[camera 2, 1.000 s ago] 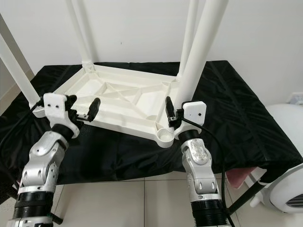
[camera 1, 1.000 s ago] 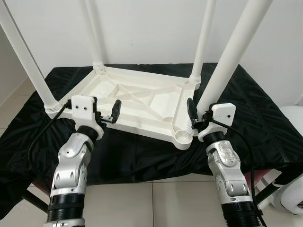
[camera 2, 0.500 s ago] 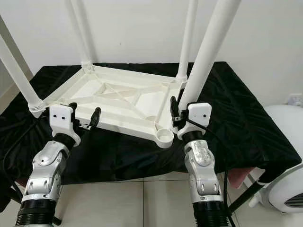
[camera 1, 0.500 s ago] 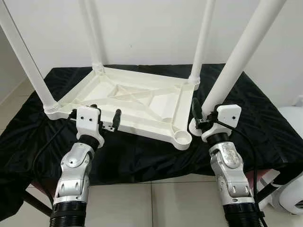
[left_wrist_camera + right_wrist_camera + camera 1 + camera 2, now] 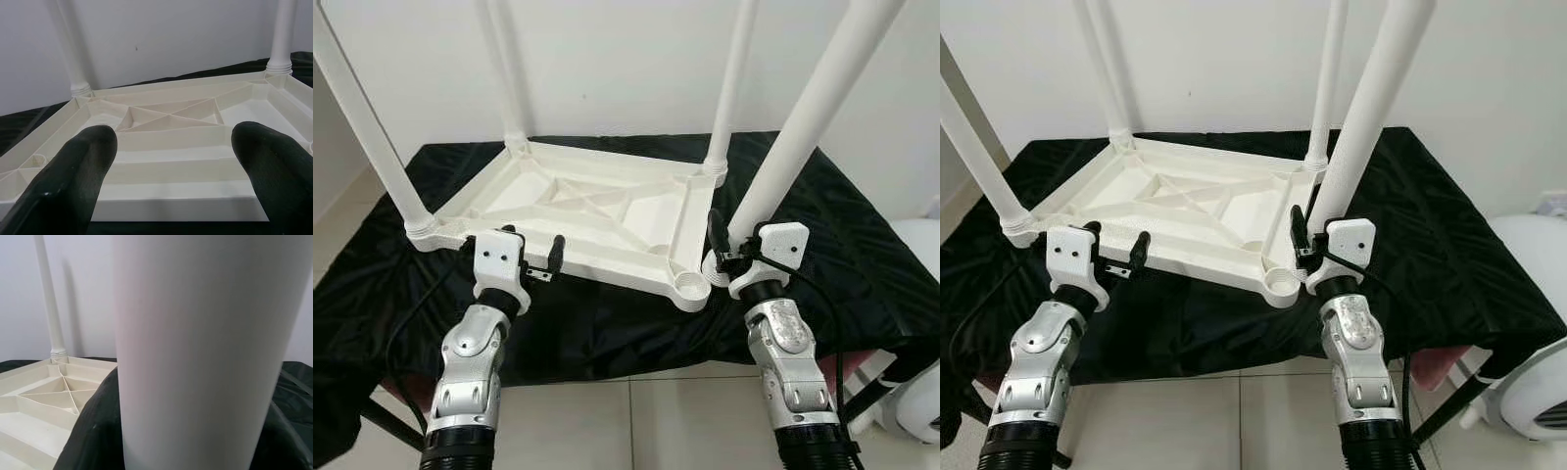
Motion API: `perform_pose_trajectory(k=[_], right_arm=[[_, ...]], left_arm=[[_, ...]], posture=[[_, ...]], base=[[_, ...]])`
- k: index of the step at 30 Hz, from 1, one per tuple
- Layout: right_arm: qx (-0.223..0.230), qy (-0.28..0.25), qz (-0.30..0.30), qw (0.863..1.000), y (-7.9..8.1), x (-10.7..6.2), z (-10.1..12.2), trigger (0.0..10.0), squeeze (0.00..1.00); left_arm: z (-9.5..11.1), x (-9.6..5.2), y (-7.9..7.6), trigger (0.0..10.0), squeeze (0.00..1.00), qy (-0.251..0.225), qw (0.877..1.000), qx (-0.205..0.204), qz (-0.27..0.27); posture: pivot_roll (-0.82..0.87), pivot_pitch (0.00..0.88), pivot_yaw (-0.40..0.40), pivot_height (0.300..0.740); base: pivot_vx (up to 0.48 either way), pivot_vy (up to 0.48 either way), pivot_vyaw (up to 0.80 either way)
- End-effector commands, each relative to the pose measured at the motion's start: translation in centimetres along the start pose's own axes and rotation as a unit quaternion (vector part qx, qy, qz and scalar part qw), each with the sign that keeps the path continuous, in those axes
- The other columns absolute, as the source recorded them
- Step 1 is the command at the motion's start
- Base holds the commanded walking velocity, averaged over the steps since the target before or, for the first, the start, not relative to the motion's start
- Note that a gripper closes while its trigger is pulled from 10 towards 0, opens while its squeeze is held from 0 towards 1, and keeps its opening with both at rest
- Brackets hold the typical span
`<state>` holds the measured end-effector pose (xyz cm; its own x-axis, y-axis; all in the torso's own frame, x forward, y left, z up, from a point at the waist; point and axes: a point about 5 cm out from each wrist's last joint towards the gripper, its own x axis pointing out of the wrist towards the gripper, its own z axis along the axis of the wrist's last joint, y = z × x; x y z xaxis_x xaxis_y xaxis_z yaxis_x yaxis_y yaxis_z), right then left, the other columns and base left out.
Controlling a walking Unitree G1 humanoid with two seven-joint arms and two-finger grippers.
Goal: Building children table
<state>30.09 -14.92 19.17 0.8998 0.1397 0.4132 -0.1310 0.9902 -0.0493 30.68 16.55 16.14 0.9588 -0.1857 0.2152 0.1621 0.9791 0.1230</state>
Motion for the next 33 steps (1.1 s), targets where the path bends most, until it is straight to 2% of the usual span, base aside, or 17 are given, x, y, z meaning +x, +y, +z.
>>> perform_pose_trajectory(k=[1, 9, 17, 33], right_arm=[[-0.004, -0.007, -0.005, 1.000, -0.1, -0.1, 0.0, 10.0, 0.00], [0.007, 0.005, -0.003, 1.000, 0.4, -1.0, -0.4, 10.0, 0.00], [0.010, 0.006, 0.010, 1.000, 0.8, -1.0, -0.5, 10.0, 0.00], [-0.003, 0.016, 0.014, 1.000, 0.7, -1.7, -0.8, 10.0, 0.00]], left_arm=[[-0.5, -0.5, 1.6, 10.0, 0.00, 0.012, 0.991, 0.002, 0.132], [-1.1, -1.4, 1.9, 10.0, 0.00, 0.024, 0.989, 0.005, 0.144], [-1.1, -1.8, 2.0, 10.0, 0.00, 0.022, 0.988, 0.003, 0.155], [-1.1, -2.6, 1.2, 10.0, 0.00, 0.022, 0.992, 0.012, 0.126]], posture=[[-0.07, 0.014, 0.100, 0.740], [-0.08, 0.012, 0.086, 0.740], [-0.07, 0.009, 0.058, 0.740], [-0.06, 0.019, 0.040, 0.740]], base=[[0.000, 0.000, 0.00], [0.000, 0.000, 0.00], [0.000, 0.000, 0.00], [0.000, 0.000, 0.00]])
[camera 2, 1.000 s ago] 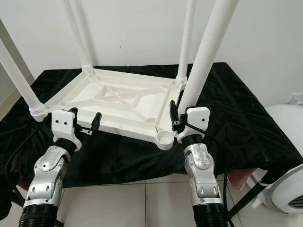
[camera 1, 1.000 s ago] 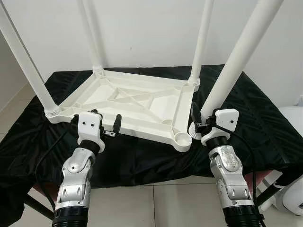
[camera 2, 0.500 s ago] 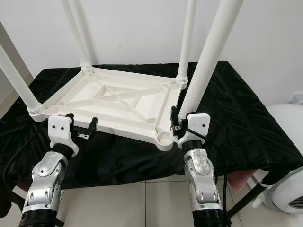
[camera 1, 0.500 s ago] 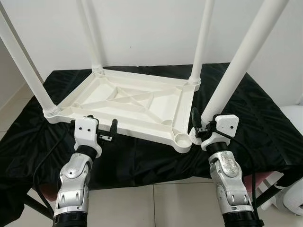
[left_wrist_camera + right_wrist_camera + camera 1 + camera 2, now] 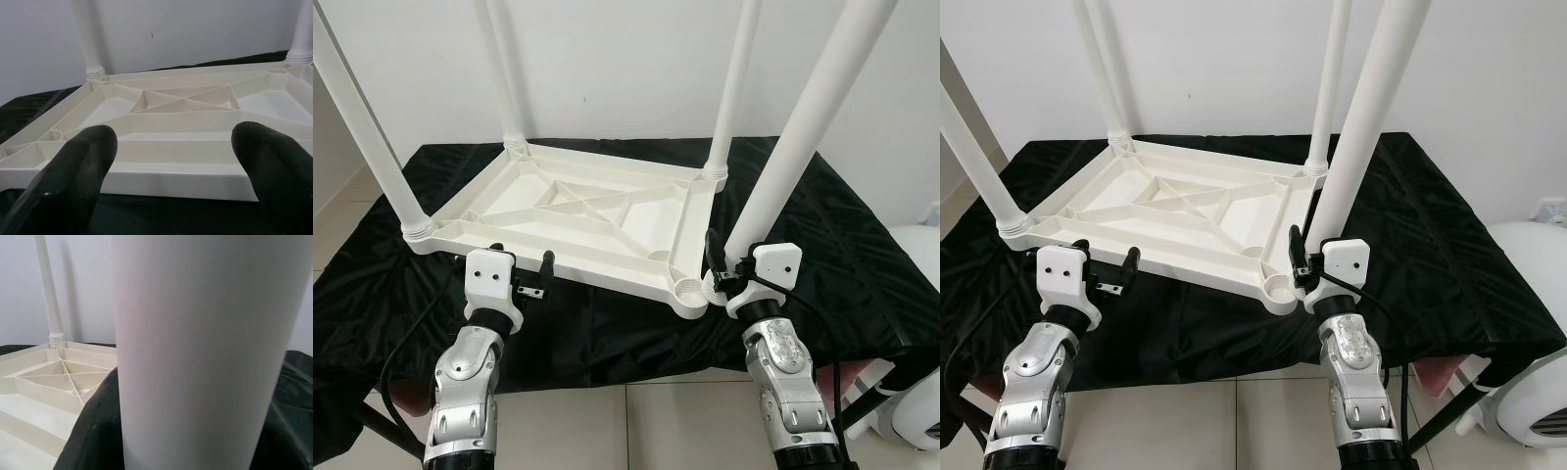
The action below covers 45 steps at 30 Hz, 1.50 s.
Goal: Building children table
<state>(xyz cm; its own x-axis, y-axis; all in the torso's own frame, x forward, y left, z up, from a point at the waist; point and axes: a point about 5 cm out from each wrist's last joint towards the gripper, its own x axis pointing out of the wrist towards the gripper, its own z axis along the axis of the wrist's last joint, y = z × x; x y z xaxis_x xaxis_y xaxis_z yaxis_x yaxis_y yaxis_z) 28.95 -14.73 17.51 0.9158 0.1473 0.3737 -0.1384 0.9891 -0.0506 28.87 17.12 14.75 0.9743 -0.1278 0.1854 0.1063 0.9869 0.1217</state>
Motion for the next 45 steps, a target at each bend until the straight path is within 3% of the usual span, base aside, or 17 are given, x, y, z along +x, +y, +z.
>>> perform_pose_trajectory(k=[1, 14, 16, 18, 20, 24, 31, 38, 45], right_arm=[[-0.004, -0.006, 0.010, 1.000, 0.3, 0.0, 0.3, 10.0, 0.00], [-0.017, -0.008, 0.016, 1.000, -0.3, 0.4, 0.6, 10.0, 0.00], [-0.021, -0.010, 0.018, 1.000, -0.5, 0.5, 0.8, 10.0, 0.00], [-0.021, -0.010, 0.018, 1.000, -0.5, 0.5, 0.8, 10.0, 0.00], [-0.023, -0.013, 0.020, 0.999, -0.6, 0.7, 1.0, 10.0, 0.00], [-0.024, -0.015, 0.025, 0.999, -0.5, 0.9, 1.1, 10.0, 0.00], [-0.030, -0.025, 0.029, 0.999, -0.9, 1.6, 1.7, 10.0, 0.00], [-0.035, -0.028, 0.023, 0.999, -1.3, 1.8, 1.9, 10.0, 0.00], [-0.033, -0.028, 0.026, 0.999, -1.0, 1.8, 1.9, 10.0, 0.00]], left_arm=[[-0.1, -0.4, 1.1, 10.0, 0.00, 0.004, 0.995, 0.005, 0.099], [0.5, 0.3, 0.7, 10.0, 0.00, -0.007, 0.997, 0.020, 0.078], [0.7, 0.4, -0.2, 10.0, 0.00, -0.009, 0.999, 0.043, 0.020], [0.7, 0.4, -0.2, 10.0, 0.00, -0.009, 0.999, 0.043, 0.020], [0.9, 0.8, -0.9, 10.0, 0.00, -0.009, 0.997, 0.074, -0.033], [1.0, 1.2, -1.3, 10.0, 0.00, -0.006, 0.994, 0.090, -0.066], [0.9, 2.2, -2.2, 10.0, 0.00, 0.011, 0.976, 0.133, -0.170], [0.3, 2.4, -2.4, 10.0, 0.00, 0.026, 0.969, 0.144, -0.199], [0.0, 3.0, -3.5, 10.0, 0.00, 0.038, 0.946, 0.165, -0.275]], posture=[[-0.06, 0.019, 0.040, 0.740], [-0.07, 0.008, 0.025, 0.740], [-0.07, 0.014, 0.027, 0.740], [-0.07, 0.014, 0.027, 0.740], [-0.07, 0.023, 0.026, 0.740], [-0.07, 0.028, 0.033, 0.740], [-0.08, 0.029, 0.050, 0.740], [-0.09, 0.029, 0.057, 0.740], [-0.09, 0.035, 0.063, 0.740]], base=[[0.000, 0.000, 0.00], [0.000, 0.000, 0.00], [0.000, 0.000, 0.00], [0.000, 0.000, 0.00], [0.000, 0.000, 0.00], [0.000, 0.000, 0.00], [0.000, 0.000, 0.00], [0.000, 0.000, 0.00], [0.000, 0.000, 0.00]])
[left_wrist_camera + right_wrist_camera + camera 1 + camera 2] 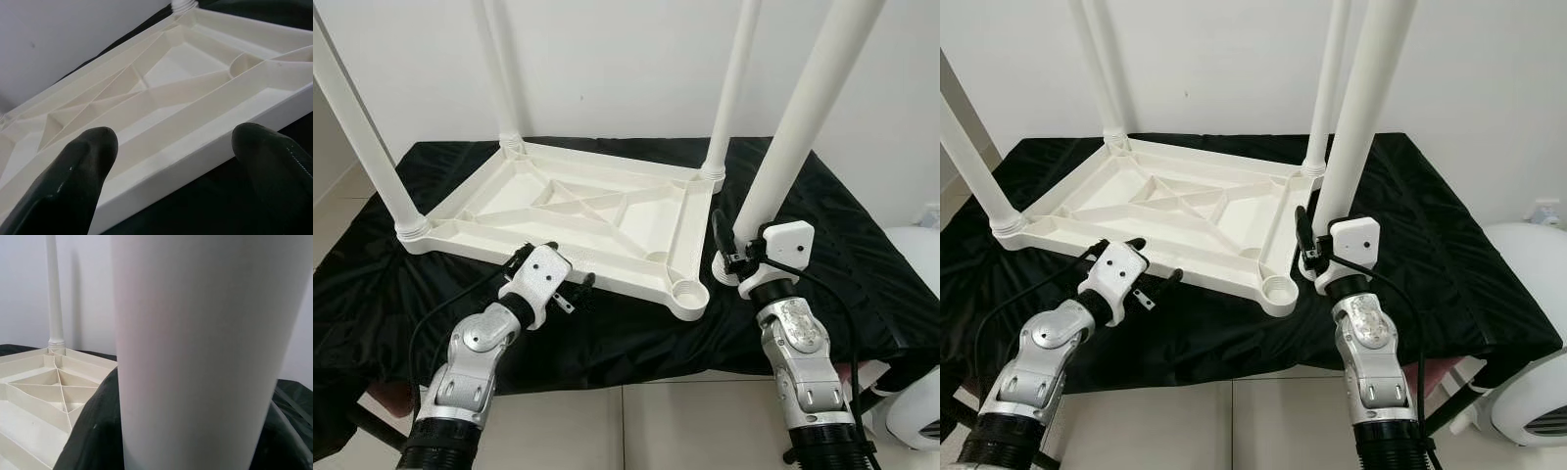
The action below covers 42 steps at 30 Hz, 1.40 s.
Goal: Building children table
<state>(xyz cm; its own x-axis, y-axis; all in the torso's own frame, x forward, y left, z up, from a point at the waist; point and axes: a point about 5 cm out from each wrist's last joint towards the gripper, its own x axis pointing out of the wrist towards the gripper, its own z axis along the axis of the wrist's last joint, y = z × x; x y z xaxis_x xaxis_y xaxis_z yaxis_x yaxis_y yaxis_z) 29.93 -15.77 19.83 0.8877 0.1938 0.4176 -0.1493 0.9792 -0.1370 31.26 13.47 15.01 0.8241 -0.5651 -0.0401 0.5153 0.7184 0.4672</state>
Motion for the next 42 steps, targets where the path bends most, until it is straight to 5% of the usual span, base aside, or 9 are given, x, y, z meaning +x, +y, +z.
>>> perform_pose_trajectory(k=[1, 11, 14, 22, 42], right_arm=[[0.004, -0.002, 0.004, 1.000, 0.3, 0.2, 0.2, 10.0, 0.00], [0.003, -0.001, -0.003, 1.000, 0.3, -0.1, 0.1, 10.0, 0.00], [0.002, 0.001, -0.009, 1.000, 0.2, -0.4, 0.1, 10.0, 0.00], [0.001, -0.001, -0.014, 1.000, 0.2, -0.5, 0.2, 10.0, 0.00], [-0.006, -0.005, -0.018, 1.000, 0.1, -0.7, 0.7, 10.0, 0.00]], left_arm=[[0.0, 0.5, -0.1, 10.0, 0.00, 0.003, 0.999, 0.011, -0.032], [0.8, 2.6, -0.2, 10.0, 0.00, 0.002, 0.993, 0.019, -0.113], [0.9, 3.5, -1.1, 10.0, 0.00, 0.008, 0.982, 0.053, -0.182], [1.1, 5.1, -1.9, 10.0, 0.00, 0.020, 0.964, 0.061, -0.258], [0.6, 7.3, -0.3, 10.0, 0.00, 0.082, 0.964, -0.012, -0.251]], posture=[[-0.09, 0.037, 0.065, 0.740], [-0.11, 0.041, 0.085, 0.740], [-0.12, 0.043, 0.096, 0.740], [-0.13, 0.038, 0.104, 0.740], [-0.16, 0.048, 0.107, 0.740]], base=[[0.000, 0.000, 0.00], [0.000, 0.000, 0.00], [0.000, 0.000, 0.00], [0.000, 0.000, 0.00], [0.000, 0.000, 0.00]])
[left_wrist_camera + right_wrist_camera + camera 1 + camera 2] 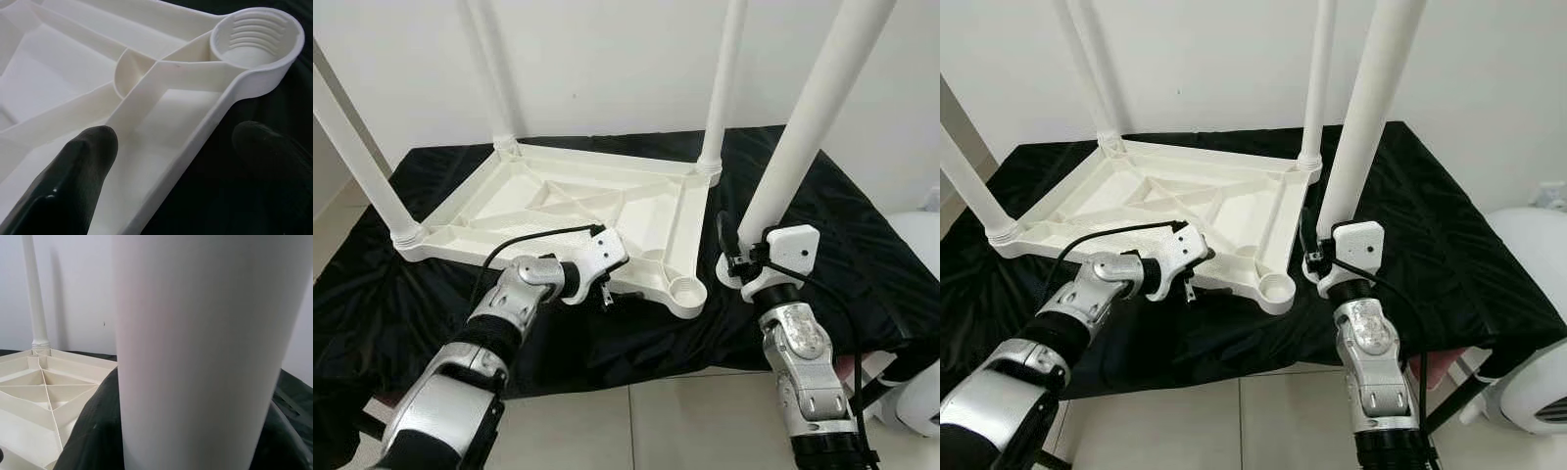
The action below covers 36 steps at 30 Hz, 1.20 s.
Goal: Building children table
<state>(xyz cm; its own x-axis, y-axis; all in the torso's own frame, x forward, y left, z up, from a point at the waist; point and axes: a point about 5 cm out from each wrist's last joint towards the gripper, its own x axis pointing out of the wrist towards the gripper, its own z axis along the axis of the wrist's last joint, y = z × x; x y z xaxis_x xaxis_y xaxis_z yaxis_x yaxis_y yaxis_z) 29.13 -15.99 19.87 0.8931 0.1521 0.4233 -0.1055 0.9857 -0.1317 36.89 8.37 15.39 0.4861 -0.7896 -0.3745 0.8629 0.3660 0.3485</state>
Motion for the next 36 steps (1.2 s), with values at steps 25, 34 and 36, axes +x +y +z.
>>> perform_pose_trajectory(k=[25, 34, 36], right_arm=[[0.000, 0.001, -0.007, 1.000, 0.4, -0.6, 0.4, 10.0, 0.00], [0.000, 0.002, -0.010, 1.000, 0.4, -0.5, 0.4, 10.0, 0.00], [0.000, 0.002, -0.011, 1.000, 0.5, -0.5, 0.5, 10.0, 0.00]], left_arm=[[-1.9, 0.3, -0.4, 10.0, 0.00, 0.087, 0.994, -0.019, -0.060], [-1.8, 0.4, -0.4, 10.0, 0.00, 0.092, 0.993, -0.011, -0.075], [-1.8, 0.4, -0.5, 4.8, 0.00, 0.090, 0.993, -0.014, -0.080]], posture=[[-0.17, 0.057, 0.128, 0.740], [-0.17, 0.061, 0.134, 0.740], [-0.17, 0.061, 0.135, 0.740]], base=[[0.000, 0.000, 0.00], [0.000, 0.000, 0.00], [0.000, 0.000, 0.00]])
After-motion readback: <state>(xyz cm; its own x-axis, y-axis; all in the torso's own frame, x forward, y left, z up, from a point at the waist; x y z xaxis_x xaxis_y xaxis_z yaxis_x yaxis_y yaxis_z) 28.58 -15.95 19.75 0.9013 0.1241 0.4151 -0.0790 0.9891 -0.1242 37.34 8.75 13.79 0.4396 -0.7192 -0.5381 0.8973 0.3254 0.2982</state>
